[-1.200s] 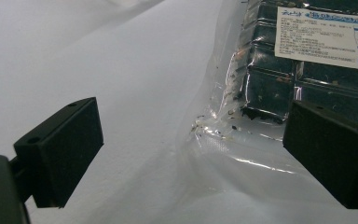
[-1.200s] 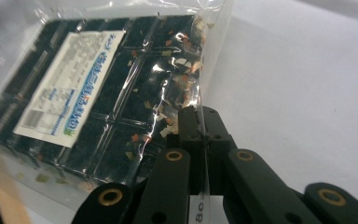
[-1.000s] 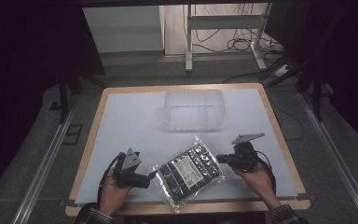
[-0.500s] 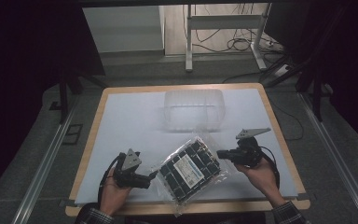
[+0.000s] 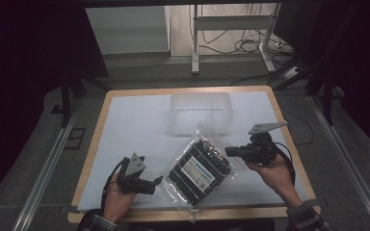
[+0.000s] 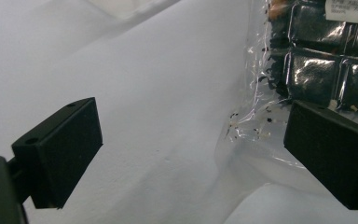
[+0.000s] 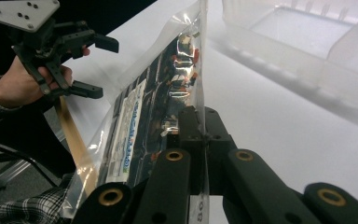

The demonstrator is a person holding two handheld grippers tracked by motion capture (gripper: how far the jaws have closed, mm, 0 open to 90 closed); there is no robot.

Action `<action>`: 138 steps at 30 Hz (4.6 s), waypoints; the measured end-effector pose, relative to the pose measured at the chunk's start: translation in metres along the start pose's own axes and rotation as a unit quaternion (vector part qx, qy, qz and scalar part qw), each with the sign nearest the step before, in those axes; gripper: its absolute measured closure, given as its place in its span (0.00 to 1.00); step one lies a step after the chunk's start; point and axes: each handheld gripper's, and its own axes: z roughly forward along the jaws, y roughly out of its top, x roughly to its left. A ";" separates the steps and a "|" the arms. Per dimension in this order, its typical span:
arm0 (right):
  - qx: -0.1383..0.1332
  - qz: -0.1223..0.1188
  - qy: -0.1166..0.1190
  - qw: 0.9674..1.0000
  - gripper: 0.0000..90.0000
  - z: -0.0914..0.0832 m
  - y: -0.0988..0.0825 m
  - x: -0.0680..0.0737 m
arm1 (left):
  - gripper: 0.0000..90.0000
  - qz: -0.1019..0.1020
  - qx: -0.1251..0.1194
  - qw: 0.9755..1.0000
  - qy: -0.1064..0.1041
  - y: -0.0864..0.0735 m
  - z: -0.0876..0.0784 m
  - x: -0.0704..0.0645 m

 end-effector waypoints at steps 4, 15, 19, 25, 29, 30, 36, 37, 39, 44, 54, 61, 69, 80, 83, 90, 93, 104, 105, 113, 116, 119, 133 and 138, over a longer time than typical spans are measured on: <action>-0.004 -0.006 0.005 1.000 0.99 -0.005 0.010 0.005 | 0.04 0.000 0.000 1.000 0.000 0.000 0.000 0.000; -0.016 -0.019 0.012 1.000 0.99 -0.020 0.033 0.011 | 0.04 0.002 0.001 1.000 0.001 0.000 0.000 0.000; -0.026 -0.030 0.013 0.999 0.99 -0.030 0.048 0.015 | 0.04 0.002 0.000 1.000 0.000 0.000 0.000 0.000; -0.034 -0.040 0.009 0.999 0.99 -0.038 0.065 0.020 | 0.04 0.004 0.001 1.000 0.001 0.000 0.000 0.000; -0.040 -0.043 -0.003 0.998 0.99 -0.043 0.074 0.018 | 0.04 0.004 0.000 1.000 0.000 0.000 0.000 0.000; -0.042 -0.043 -0.006 0.998 0.99 -0.044 0.077 0.017 | 0.04 0.004 0.001 1.000 0.001 0.000 0.000 0.000; -0.053 -0.030 -0.012 0.998 0.99 -0.048 0.085 0.006 | 0.04 0.004 0.000 1.000 0.001 0.000 0.000 0.000; -0.054 -0.027 -0.010 0.998 0.99 -0.048 0.086 0.005 | 0.04 0.004 0.000 1.000 0.000 0.000 0.000 0.000; -0.057 -0.025 -0.006 0.998 0.99 -0.049 0.089 0.003 | 0.04 0.004 0.000 1.000 0.000 0.000 0.000 0.000; -0.067 -0.024 -0.002 0.997 0.99 -0.050 0.100 0.001 | 0.04 0.001 0.004 1.000 -0.009 0.000 0.001 0.000; -0.085 -0.029 -0.009 0.996 0.99 -0.052 0.129 -0.005 | 0.02 0.001 0.008 1.000 -0.011 0.000 0.002 -0.001; -0.097 -0.021 -0.015 0.995 0.99 -0.050 0.148 -0.016 | 0.00 -0.006 0.007 1.000 -0.003 0.000 0.002 0.001; -0.107 -0.017 -0.029 0.994 0.99 -0.042 0.168 -0.029 | 0.00 -0.006 0.003 1.000 -0.004 0.000 0.001 0.000; -0.116 -0.017 -0.045 0.992 0.99 -0.025 0.192 -0.044 | 0.01 -0.015 -0.010 1.000 -0.018 0.001 0.000 0.000; -0.118 -0.017 -0.048 0.992 0.99 -0.019 0.198 -0.047 | 0.01 -0.017 -0.012 1.000 -0.022 0.001 0.000 0.000; -0.121 -0.026 -0.058 0.991 0.99 -0.004 0.211 -0.053 | 0.01 -0.023 -0.011 0.999 -0.027 0.001 0.000 -0.001; -0.119 -0.028 -0.063 0.990 0.99 0.004 0.216 -0.057 | 0.01 -0.026 -0.007 0.999 -0.028 0.002 0.000 -0.001; -0.106 -0.028 -0.079 0.991 0.99 0.043 0.216 -0.077 | 0.01 -0.022 -0.005 0.999 -0.026 0.001 0.001 -0.002; -0.105 -0.028 -0.079 0.991 0.99 0.046 0.215 -0.079 | 0.01 -0.021 -0.005 0.999 -0.025 0.002 0.001 -0.002; -0.100 -0.015 -0.074 0.992 0.99 0.062 0.206 -0.090 | 0.01 -0.023 -0.005 0.999 -0.026 0.002 0.001 -0.003; -0.094 -0.012 -0.073 0.993 0.99 0.069 0.201 -0.093 | 0.01 -0.022 -0.004 0.999 -0.025 0.002 0.001 -0.003; -0.081 -0.010 -0.071 0.994 0.99 0.077 0.194 -0.096 | 0.01 -0.020 -0.004 0.999 -0.025 0.002 0.002 -0.004; -0.076 -0.018 -0.099 0.992 0.94 0.079 0.190 -0.099 | 0.01 -0.017 -0.002 1.000 -0.020 0.002 0.002 -0.004; -0.093 -0.033 -0.108 0.989 0.75 0.075 0.191 -0.098 | 0.01 -0.015 -0.003 1.000 -0.018 0.002 0.001 -0.004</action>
